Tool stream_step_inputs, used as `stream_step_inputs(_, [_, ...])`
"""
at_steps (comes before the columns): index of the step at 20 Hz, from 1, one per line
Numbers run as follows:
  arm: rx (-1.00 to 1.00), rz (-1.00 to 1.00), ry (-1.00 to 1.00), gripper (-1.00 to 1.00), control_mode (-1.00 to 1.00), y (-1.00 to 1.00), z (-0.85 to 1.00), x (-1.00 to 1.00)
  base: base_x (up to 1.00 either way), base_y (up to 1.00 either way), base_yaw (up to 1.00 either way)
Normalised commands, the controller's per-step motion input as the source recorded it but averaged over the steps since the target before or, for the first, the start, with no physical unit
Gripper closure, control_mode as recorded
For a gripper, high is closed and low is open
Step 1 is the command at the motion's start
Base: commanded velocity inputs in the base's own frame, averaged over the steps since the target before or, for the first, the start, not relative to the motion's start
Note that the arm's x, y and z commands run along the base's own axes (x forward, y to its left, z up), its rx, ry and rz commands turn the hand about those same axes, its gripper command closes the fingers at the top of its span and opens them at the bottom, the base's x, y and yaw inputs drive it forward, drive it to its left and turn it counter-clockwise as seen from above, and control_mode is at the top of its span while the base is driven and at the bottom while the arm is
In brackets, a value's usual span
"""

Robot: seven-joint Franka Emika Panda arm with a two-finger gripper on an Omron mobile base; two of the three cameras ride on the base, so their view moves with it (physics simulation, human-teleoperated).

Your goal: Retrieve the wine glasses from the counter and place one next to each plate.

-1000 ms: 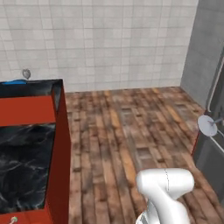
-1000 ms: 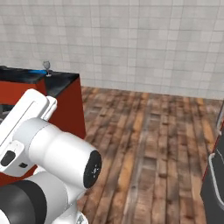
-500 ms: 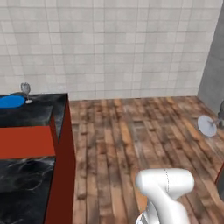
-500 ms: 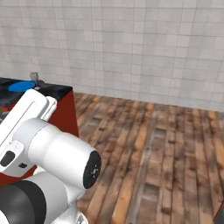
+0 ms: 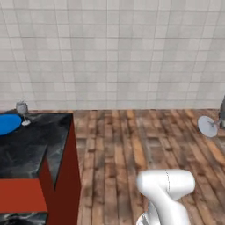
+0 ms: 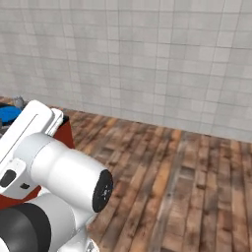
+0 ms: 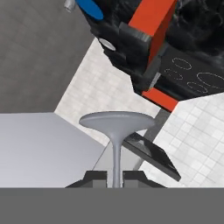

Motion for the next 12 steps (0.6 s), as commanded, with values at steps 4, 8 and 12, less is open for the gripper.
stream_step_inputs(4, [0.0,0.0,0.0,1.0,1.0,0.0,0.0,0.0,1.0,-0.34,0.23])
stream_step_inputs(8, [0.0,0.0,0.0,1.0,1.0,0.0,0.0,0.0,1.0,-0.41,0.24])
stream_step_inputs(12, [0.0,0.0,0.0,1.0,1.0,0.0,0.0,0.0,1.0,-0.5,0.29])
